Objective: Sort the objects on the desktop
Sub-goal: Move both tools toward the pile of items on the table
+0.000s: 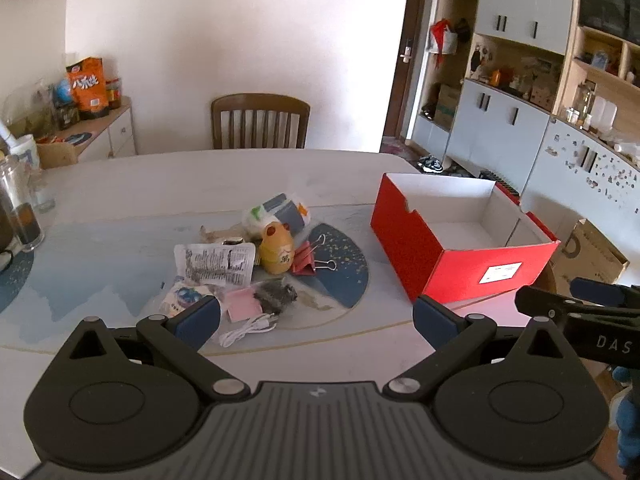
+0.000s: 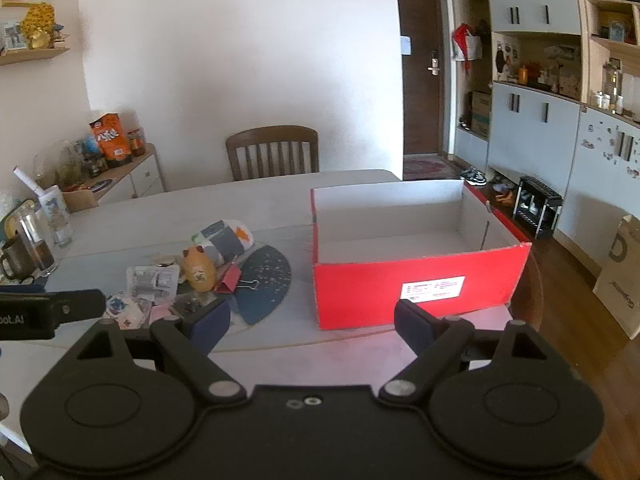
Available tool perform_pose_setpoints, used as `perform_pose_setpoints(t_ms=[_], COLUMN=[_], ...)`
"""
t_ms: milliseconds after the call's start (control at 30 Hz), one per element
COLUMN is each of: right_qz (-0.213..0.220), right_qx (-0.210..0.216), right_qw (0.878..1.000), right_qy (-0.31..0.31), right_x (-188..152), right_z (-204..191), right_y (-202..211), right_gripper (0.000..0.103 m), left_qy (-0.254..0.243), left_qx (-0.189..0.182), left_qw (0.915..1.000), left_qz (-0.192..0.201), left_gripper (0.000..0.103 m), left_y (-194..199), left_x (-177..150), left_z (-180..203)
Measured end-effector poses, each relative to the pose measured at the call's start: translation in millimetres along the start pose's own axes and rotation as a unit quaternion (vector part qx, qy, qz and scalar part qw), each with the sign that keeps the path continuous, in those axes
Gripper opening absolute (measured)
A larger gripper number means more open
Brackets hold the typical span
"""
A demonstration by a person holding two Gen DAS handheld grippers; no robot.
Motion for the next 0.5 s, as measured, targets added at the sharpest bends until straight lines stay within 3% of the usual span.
perform_pose_setpoints(t_ms=[500], right_qz=[0.007], right_qx=[0.076], right_qw=[0.995], right_qy=[0.057], right_x=[3], right_z=[-13], right_y=[1], right_gripper=[0.089], left_qy=[0.011], left_qx=[0.022], left_qw=[0.9996], left_qz=[0.012], left_gripper=[0.103], left_y=[-6], left_x=[0], left_z=[-2])
Point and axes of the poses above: each gripper's, at about its wrist camera, not at the fingertips, and y roughly against the way its jaws point, z to its right, x to its top, the point moved 1 cm from there along -y, roughly the way its jaws point, and after that the axes turned 2 degrees about -y, right-handed, at the moved point
